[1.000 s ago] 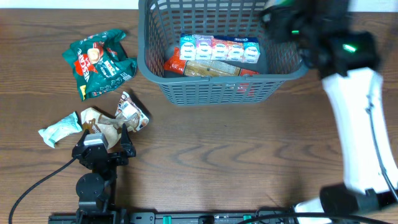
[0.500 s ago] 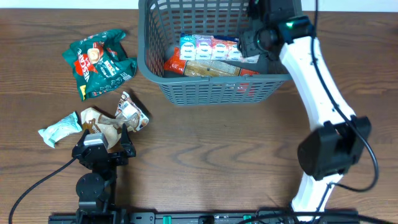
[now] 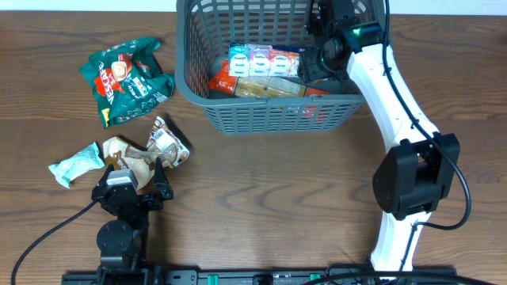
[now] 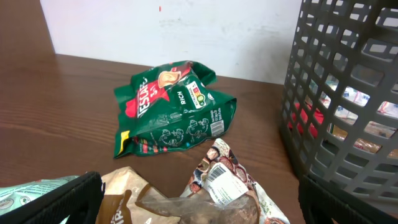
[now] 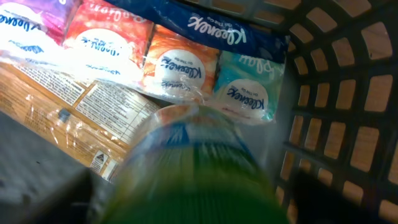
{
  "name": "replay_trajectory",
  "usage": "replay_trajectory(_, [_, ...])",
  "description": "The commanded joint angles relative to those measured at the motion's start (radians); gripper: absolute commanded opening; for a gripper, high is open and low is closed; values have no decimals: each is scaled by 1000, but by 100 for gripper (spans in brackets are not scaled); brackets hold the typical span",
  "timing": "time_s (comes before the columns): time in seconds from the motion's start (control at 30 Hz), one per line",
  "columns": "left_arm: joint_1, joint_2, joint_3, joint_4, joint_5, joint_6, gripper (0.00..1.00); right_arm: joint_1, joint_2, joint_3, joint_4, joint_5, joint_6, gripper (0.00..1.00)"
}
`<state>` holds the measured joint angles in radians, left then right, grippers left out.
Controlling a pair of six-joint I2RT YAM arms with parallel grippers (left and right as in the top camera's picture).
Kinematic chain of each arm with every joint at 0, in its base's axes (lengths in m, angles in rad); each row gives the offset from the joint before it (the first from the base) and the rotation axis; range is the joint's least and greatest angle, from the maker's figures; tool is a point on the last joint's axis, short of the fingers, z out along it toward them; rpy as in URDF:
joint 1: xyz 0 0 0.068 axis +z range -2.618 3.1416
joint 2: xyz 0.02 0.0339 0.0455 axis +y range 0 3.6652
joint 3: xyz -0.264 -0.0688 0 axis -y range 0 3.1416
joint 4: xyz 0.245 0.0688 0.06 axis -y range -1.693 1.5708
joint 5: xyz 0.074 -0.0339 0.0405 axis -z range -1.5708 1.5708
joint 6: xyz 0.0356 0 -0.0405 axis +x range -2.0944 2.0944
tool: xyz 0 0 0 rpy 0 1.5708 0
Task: Pack container
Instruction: 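Carry the jar with the right gripper and place it in the basket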
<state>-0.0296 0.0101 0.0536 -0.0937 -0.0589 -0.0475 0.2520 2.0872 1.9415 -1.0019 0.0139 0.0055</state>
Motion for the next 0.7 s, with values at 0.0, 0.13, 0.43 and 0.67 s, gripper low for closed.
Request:
replay_trajectory(0.0, [2, -6, -30, -13, -2, 10, 99, 5, -2, 9, -7, -8, -2, 99])
replay_trajectory(0.13, [2, -6, -30, -13, -2, 10, 98, 5, -3, 9, -9, -11, -2, 99])
replay_trajectory(0.43, [2, -6, -30, -13, -2, 10, 99, 18, -87, 210, -77, -24, -9, 99])
replay_trajectory(0.67, [2, -6, -30, -13, -2, 10, 99, -36, -208, 448, -177, 283, 47, 99])
